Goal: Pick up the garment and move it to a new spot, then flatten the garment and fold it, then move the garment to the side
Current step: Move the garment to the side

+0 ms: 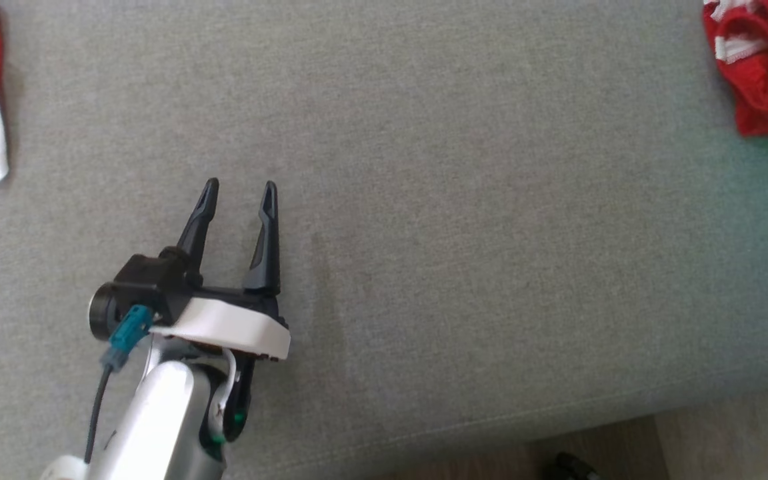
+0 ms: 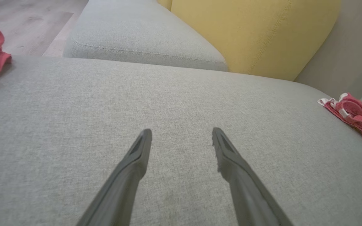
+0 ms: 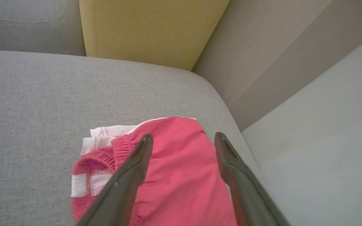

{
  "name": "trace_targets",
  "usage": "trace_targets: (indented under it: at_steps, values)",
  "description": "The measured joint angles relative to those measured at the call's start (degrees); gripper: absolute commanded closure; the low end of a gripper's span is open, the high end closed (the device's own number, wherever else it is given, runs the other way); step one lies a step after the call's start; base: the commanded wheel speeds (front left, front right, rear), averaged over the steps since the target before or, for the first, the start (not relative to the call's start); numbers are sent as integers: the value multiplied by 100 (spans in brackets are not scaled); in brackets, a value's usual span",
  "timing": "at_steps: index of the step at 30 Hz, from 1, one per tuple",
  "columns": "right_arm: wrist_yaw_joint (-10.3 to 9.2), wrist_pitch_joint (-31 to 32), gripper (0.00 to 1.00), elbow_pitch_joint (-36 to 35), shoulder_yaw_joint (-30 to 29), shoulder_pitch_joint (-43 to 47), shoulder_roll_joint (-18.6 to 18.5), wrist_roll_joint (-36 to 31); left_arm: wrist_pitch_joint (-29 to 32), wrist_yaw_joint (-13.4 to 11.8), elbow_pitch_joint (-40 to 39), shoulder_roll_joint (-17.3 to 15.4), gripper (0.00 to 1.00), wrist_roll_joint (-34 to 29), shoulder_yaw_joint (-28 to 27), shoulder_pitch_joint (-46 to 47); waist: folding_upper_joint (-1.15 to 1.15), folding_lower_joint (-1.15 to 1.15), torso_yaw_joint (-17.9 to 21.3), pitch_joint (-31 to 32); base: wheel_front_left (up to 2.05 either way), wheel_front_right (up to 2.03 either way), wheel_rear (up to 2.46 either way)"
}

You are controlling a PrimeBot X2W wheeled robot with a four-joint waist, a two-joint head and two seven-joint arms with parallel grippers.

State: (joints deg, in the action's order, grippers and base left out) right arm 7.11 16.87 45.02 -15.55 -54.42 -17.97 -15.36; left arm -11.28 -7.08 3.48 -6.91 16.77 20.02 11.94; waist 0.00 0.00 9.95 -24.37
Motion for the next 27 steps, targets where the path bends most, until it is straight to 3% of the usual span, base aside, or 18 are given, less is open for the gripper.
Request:
trace_targets:
  at_steps: [6, 12, 18, 27]
  values:
    - [0, -436, 0, 22, 237, 4, 244, 178, -108, 0, 126, 23, 0, 97, -10, -1, 0, 0, -73, 271, 0, 0, 0]
    - [0, -1113, 0, -10, 592, 286, 573, 772, -194, -54, 392, 63, 0, 298, -118, -33, 0, 0, -223, 748, 0, 0, 0]
    - [0, -1752, 0, -314, 975, 1065, 1179, 1284, -250, -119, 720, 88, 0, 356, -315, -355, 0, 0, -415, 1320, 0, 0, 0]
    - [0, -2247, 0, -1299, 1523, 2668, 1427, 1891, -296, -151, 910, 152, 0, 468, -417, -756, 0, -1, -771, 2059, 0, 0, 0]
